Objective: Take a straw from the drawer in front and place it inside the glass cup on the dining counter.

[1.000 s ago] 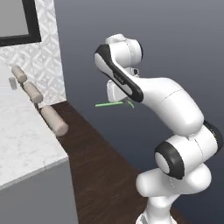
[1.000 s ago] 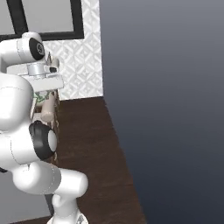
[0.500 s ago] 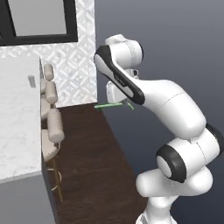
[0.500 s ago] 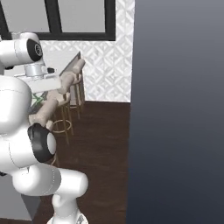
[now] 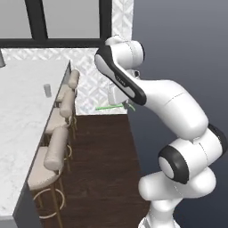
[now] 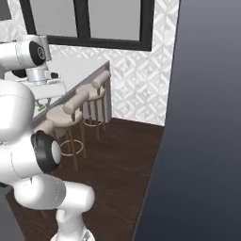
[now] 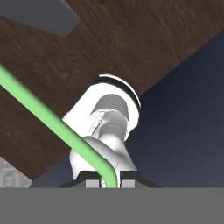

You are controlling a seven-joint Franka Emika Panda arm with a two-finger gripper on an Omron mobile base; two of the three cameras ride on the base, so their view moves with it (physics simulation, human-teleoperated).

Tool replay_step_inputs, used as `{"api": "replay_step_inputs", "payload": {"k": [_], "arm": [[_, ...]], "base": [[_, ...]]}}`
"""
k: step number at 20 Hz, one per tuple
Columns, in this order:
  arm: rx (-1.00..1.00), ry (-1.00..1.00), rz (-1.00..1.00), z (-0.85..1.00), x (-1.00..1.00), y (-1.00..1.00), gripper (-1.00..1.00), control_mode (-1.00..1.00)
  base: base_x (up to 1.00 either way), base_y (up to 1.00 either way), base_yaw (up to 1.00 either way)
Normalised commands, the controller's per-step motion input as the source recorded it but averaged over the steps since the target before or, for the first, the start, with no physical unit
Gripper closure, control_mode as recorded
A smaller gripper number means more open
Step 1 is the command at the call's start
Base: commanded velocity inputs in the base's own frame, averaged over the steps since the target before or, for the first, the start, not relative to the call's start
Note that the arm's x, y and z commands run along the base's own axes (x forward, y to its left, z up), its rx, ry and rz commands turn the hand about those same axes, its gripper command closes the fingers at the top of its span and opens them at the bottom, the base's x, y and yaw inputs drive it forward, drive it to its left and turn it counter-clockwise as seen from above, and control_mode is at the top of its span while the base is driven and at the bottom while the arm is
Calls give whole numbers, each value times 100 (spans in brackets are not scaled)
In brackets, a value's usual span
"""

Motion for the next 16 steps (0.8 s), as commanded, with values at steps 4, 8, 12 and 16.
{"api": "replay_step_inputs", "payload": {"k": [4, 8, 12, 16], "arm": [[0, 0, 0, 0, 0, 0, 100, 100], [0, 0, 0, 0, 0, 0, 100, 100], [0, 0, 0, 0, 0, 0, 100, 100], [0, 0, 0, 0, 0, 0, 100, 100]], "base": [[100, -59, 44], [100, -58, 47], [99, -57, 50], [81, -61, 54]]}}
